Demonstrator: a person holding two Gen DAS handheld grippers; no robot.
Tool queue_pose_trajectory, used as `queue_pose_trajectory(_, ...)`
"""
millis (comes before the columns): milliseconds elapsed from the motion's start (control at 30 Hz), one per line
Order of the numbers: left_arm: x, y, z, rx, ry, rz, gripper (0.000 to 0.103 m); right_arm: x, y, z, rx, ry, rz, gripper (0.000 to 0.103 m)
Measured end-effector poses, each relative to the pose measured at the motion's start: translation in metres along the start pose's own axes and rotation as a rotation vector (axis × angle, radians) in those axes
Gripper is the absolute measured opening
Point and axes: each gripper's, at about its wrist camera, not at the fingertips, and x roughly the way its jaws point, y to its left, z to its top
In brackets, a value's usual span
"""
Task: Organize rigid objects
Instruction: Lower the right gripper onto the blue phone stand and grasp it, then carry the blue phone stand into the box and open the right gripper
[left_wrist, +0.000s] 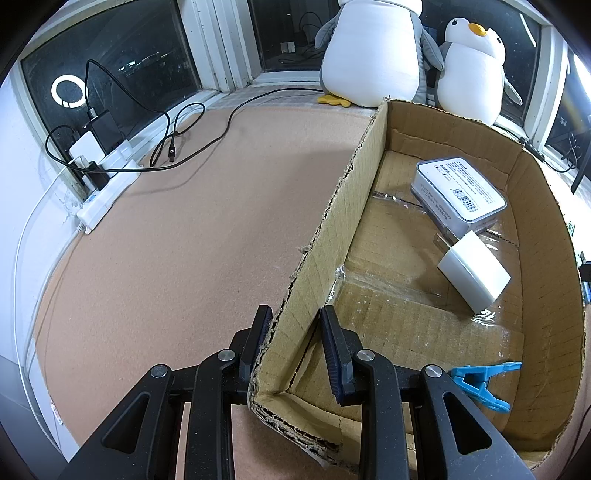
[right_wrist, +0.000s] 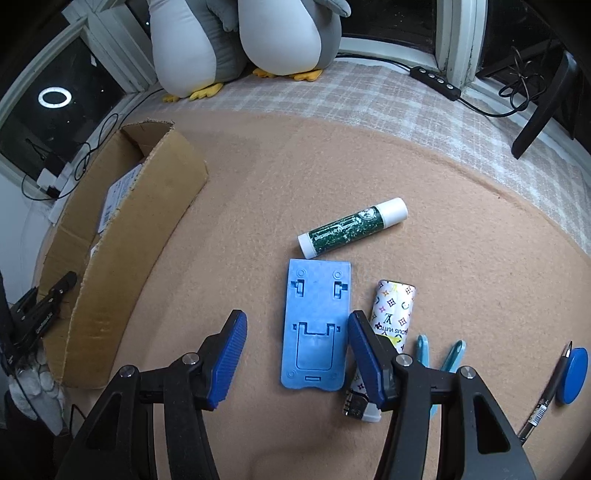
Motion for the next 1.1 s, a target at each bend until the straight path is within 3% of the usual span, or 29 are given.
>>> queue_pose_trajectory(433, 0.0, 0.0, 0.0, -0.002, -0.003, -0.001, 0.028, 0.014, 0.019, 0.0, -0.071, 0.046, -0.195, 0.052)
queue_pose_trajectory(600, 0.0, 0.0, -0.001, -0.002, -0.002, -0.001, 0.028, 0.013, 0.019, 0.002, -0.069, 0.043, -0.184, 0.033)
queue_pose_trajectory(1100, 0.0, 0.0, -0.001, -0.002, -0.003, -0.001, 0.028, -0.011, 0.027, -0.009, -0.023, -0.006, -0.102, 0.033)
